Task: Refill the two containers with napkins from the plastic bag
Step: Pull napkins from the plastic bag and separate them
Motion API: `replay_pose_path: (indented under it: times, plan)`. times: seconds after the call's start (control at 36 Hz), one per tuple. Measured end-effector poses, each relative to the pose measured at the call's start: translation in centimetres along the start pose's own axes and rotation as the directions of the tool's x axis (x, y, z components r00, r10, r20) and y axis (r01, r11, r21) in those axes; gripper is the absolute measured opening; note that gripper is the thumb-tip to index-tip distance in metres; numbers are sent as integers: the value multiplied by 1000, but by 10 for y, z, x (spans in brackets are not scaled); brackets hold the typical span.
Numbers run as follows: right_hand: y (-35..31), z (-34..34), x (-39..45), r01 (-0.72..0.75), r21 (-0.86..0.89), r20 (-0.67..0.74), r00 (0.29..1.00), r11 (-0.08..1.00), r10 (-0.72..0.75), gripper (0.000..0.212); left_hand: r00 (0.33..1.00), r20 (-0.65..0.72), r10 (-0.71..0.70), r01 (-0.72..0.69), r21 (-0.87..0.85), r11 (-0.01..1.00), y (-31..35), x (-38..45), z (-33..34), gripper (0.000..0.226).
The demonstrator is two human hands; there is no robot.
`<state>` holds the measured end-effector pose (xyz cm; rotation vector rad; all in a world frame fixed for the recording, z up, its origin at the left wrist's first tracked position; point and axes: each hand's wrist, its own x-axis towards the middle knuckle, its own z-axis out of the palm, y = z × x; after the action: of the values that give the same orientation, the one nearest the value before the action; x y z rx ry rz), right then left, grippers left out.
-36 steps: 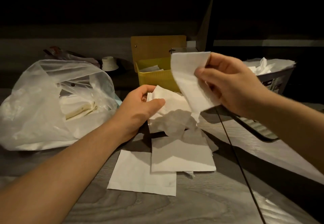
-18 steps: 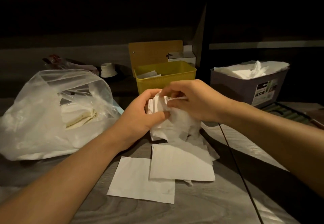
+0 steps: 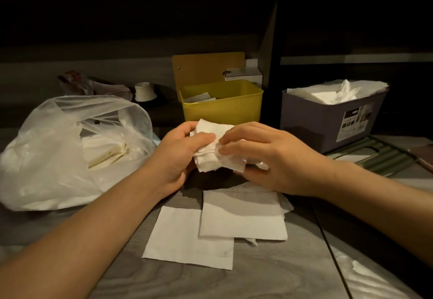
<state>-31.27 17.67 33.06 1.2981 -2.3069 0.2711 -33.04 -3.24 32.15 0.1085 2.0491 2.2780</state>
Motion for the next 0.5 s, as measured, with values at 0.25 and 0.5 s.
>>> replay_pose_path:
  times: [0.25,0.5]
  plan:
    - [-4,4,2,-412,460,-30,878,786,478,19,1000,8,23,-24,131,991,-3,1,2,25]
    - [-5,-4,0,-414,620,-10,845,667,534,13,1000,1,-9,9,135,991,-2,1,1,29]
